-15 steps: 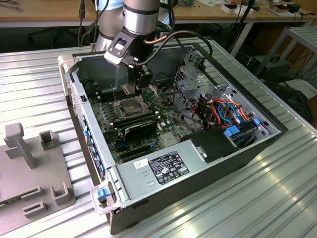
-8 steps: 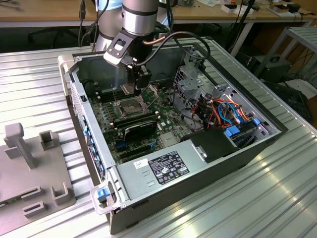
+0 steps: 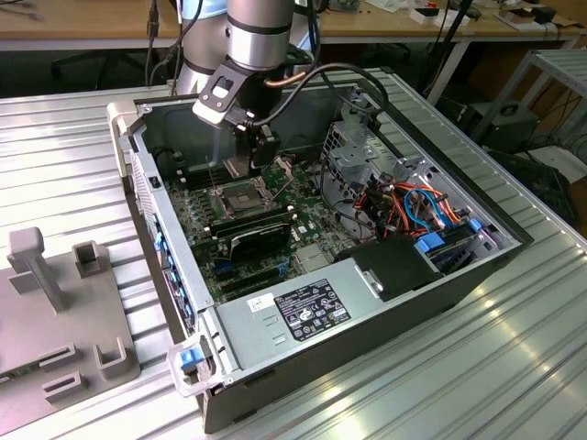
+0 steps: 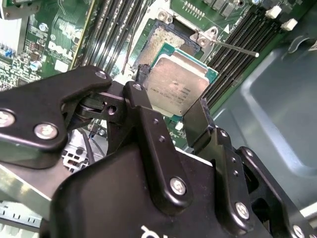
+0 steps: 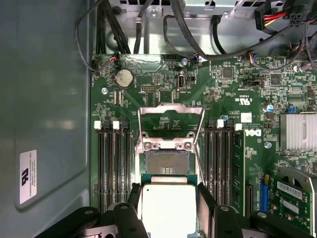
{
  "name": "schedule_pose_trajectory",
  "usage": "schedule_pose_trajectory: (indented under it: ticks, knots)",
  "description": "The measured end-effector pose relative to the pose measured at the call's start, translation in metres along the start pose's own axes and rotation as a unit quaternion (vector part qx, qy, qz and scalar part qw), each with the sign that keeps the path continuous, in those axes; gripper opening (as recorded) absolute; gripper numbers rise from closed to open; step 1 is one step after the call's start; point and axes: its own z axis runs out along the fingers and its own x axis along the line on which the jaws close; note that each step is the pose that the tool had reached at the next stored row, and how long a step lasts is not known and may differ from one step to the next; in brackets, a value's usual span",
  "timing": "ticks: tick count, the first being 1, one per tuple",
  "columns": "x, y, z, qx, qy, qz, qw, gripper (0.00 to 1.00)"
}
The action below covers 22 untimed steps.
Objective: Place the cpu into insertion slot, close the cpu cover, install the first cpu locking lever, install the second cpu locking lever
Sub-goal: 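Place the cpu into insertion slot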
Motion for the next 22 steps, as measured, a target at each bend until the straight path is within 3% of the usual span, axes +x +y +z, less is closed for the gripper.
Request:
schedule_pose_trajectory:
  ticks: [6,14,22]
  knots:
    - [0.0011,0.0003,0.0141,0.0000,0.0000,-0.001,1.00000,0.53]
    - [0.0018,0.0001,0.0284,0.0000,0.0000,-0.001,1.00000,0.53]
    - [0.0021,-0.0003,0.0372,0.0000,-0.0001,-0.001,1.00000,0.53]
